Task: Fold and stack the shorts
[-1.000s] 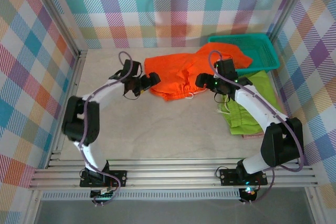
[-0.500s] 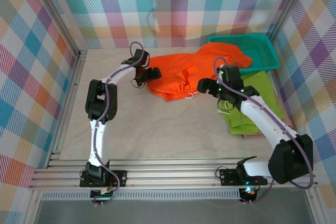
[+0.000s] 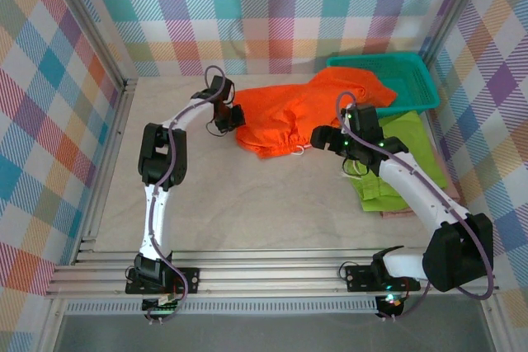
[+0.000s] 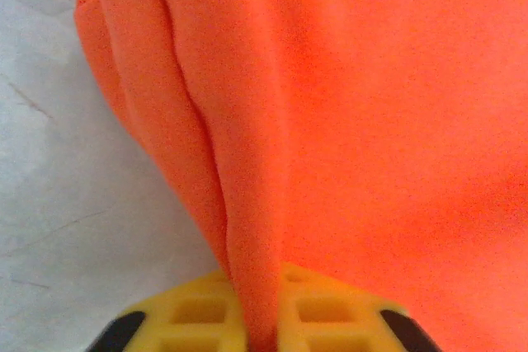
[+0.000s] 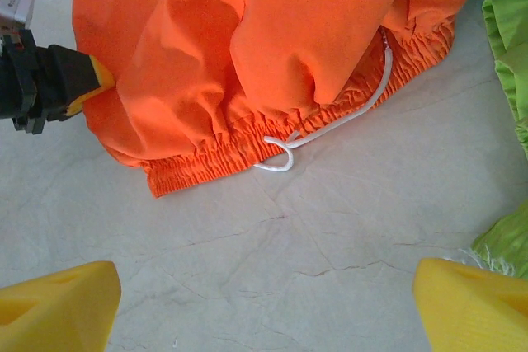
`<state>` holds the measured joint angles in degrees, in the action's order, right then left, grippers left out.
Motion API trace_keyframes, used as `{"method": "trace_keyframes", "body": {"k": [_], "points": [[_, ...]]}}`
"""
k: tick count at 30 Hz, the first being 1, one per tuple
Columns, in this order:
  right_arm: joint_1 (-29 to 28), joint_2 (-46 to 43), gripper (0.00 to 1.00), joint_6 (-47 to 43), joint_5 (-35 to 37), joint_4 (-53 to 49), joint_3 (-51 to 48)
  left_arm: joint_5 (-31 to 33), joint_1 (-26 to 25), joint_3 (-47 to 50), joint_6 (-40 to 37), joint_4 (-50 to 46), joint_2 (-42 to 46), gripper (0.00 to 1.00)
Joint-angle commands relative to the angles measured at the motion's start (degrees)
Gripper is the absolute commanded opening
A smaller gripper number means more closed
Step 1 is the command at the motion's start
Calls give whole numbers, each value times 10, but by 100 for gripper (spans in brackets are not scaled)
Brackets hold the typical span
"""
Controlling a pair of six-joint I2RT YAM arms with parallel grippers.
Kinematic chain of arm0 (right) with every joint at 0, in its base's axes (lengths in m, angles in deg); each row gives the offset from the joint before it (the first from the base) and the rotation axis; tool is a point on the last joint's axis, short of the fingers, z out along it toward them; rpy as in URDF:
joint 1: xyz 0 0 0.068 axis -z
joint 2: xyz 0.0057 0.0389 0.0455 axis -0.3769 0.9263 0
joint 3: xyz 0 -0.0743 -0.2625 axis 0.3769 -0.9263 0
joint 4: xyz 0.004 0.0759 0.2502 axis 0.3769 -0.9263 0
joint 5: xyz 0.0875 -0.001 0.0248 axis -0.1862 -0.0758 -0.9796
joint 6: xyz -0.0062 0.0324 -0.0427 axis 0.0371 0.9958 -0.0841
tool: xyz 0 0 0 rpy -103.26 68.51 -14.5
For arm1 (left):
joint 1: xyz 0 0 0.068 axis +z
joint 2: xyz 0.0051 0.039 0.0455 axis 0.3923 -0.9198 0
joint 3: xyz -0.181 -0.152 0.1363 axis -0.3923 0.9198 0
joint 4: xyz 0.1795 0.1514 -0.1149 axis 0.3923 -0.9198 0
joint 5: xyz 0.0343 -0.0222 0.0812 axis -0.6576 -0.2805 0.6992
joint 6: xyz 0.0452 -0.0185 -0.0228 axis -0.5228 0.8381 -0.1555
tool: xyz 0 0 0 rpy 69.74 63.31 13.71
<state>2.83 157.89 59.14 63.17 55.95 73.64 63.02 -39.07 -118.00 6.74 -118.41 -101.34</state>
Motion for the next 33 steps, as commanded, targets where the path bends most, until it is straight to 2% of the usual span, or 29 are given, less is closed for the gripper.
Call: {"method": "trace_keyframes", "body": {"k": [1,5,11,14,16,19,23,28,33], "points": [[-2,-15,91,-12,6,-6,-6,-23,1,-49,0,-24,63,0],[-1,-33,91,-18,38,-8,-7,-28,1,-121,3,-51,121,0],[-1,-63,91,-33,64,-3,-5,-33,1,-319,16,-102,173,0],[-1,-76,91,-40,66,4,-7,-9,1,-389,15,-113,203,0],[-1,-84,91,-45,64,9,-8,18,5,-399,8,-113,236,0],[-2,-93,92,-53,45,17,-11,72,10,-386,-17,-148,280,0],[-1,-88,92,-59,-7,26,-16,121,13,-252,-39,-146,351,0],[-6,-59,93,-52,-83,35,-14,134,13,-67,-29,-90,421,0],[-45,-27,93,-38,-105,47,-7,115,12,-9,7,-83,410,0]]}}
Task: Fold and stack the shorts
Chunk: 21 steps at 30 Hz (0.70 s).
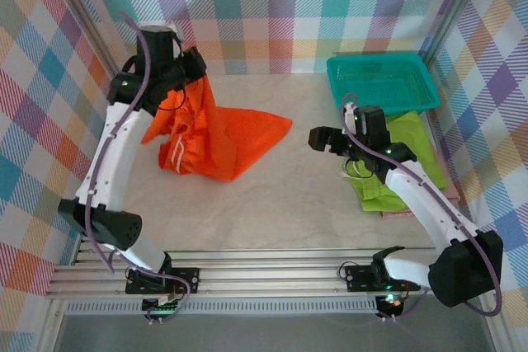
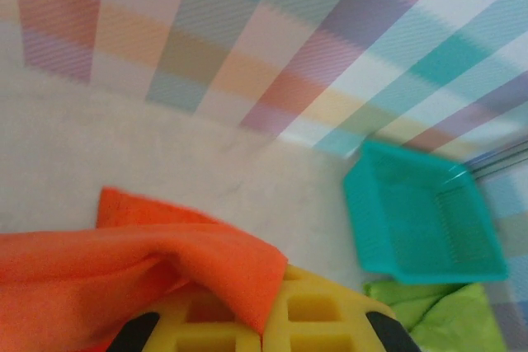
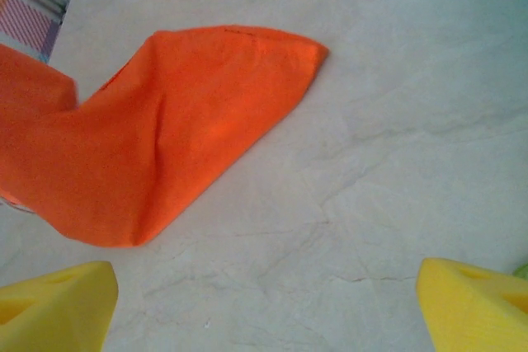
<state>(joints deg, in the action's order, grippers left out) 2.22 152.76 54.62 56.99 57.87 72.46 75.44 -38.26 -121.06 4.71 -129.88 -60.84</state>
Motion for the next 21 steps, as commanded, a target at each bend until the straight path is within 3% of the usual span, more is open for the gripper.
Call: {"method": "trace_keyframes", "body": {"k": [1,8,14,21], "points": [[-53,32,93,16,-40,33,5,-23,3,33,35,39,1,0],[-146,80,93,131,-29,131,-6,-51,-21,92,96,59,-36,0],[-245,158,91,130,87,192,47,-55,-35,140,135,87,-73,0],[-324,311,81,96,215,182,184,-76,-33,118,137,74,-143,0]]}}
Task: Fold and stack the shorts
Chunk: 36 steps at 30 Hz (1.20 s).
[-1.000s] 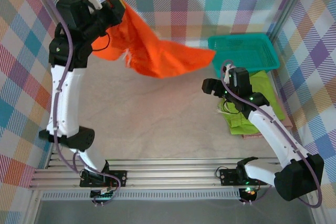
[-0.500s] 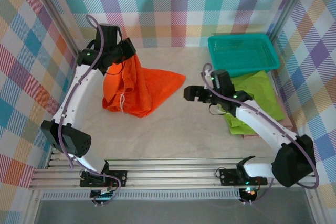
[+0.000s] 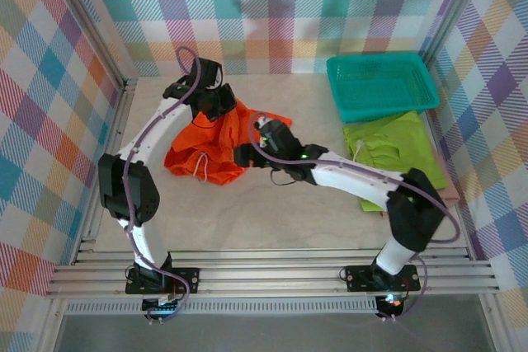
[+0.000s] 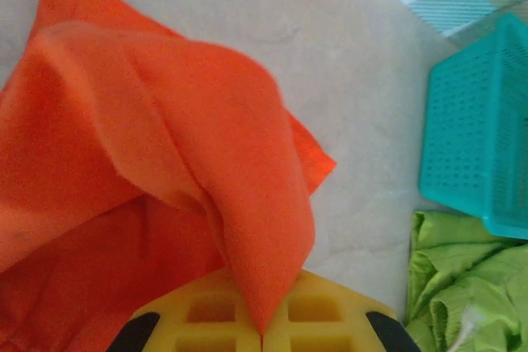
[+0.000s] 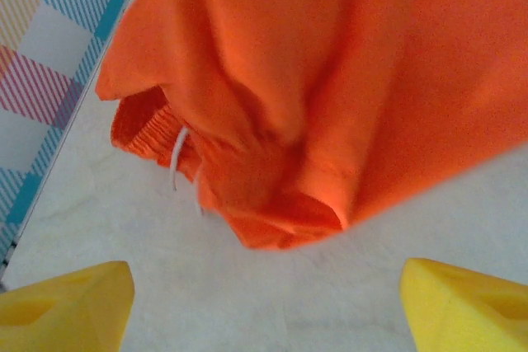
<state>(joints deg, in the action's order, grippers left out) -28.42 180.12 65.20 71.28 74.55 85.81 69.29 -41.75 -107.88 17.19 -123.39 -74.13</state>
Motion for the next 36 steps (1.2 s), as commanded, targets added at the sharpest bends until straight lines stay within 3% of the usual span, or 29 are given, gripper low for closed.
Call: {"method": "trace_keyframes", "body": {"k": [1,10,16,18,22,25,28,32,36], "points": [[-23,57,80,-10,78,8,70,-12,2,-15,12,10,-14,0],[-57,176,65,48,174,-65,170,-21,19,-10,15,20,-24,0],[-57,208,61,61,164,-72,188,-26,20,-2,15,29,-14,0],[-57,217,54,64,170,-84,201,-26,21,-1,15,28,-10,0],[-51,224,31,58,178,-103,217,-21,25,7,12,32,5,0],[-32,210,11,24,181,-127,224,-10,40,13,6,35,26,0],[6,181,0,-27,171,-145,231,-18,73,10,6,41,49,0],[73,151,0,-139,121,-152,278,-33,122,-15,4,49,77,0],[129,171,0,-252,93,-217,424,-50,147,-60,-14,51,99,0]]}}
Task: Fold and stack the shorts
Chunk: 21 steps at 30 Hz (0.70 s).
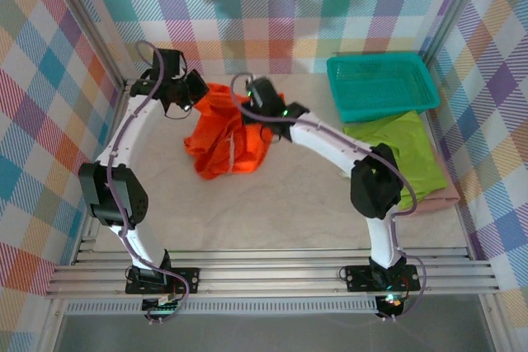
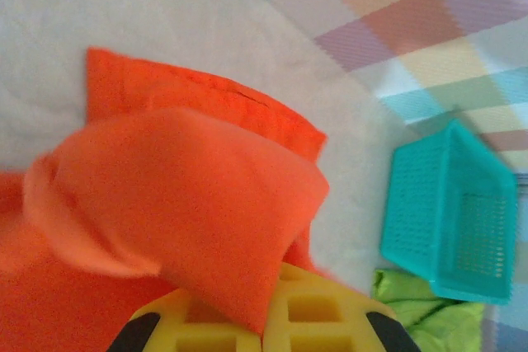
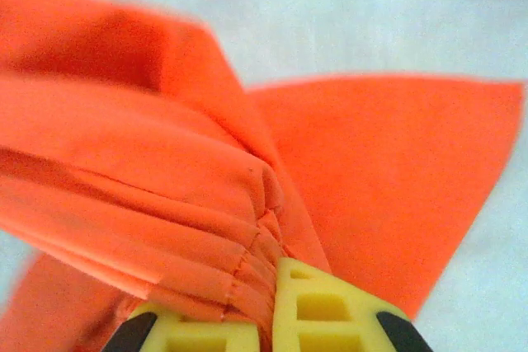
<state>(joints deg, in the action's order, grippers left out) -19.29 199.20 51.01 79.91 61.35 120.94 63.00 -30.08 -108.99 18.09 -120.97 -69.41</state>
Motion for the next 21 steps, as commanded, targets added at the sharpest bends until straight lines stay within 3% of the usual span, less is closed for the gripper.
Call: {"method": "trace_keyframes", "body": {"k": [1,8,11,14,17,21], "points": [[47,-11,0,-141,9,-100,115,12,31,-58,-30,26,59,0],[89,48,0,-239,-29,-142,362,38,31,-83,-82,44,123,0],[92,47,0,-280,-44,-141,395,34,30,-95,-113,42,151,0],[93,29,0,-305,-35,-149,363,21,18,-71,-142,43,182,0],[94,-12,0,-331,-5,-123,253,27,-12,12,-176,52,228,3],[104,-107,0,-343,-2,-22,32,31,-44,179,-172,98,301,19]]}}
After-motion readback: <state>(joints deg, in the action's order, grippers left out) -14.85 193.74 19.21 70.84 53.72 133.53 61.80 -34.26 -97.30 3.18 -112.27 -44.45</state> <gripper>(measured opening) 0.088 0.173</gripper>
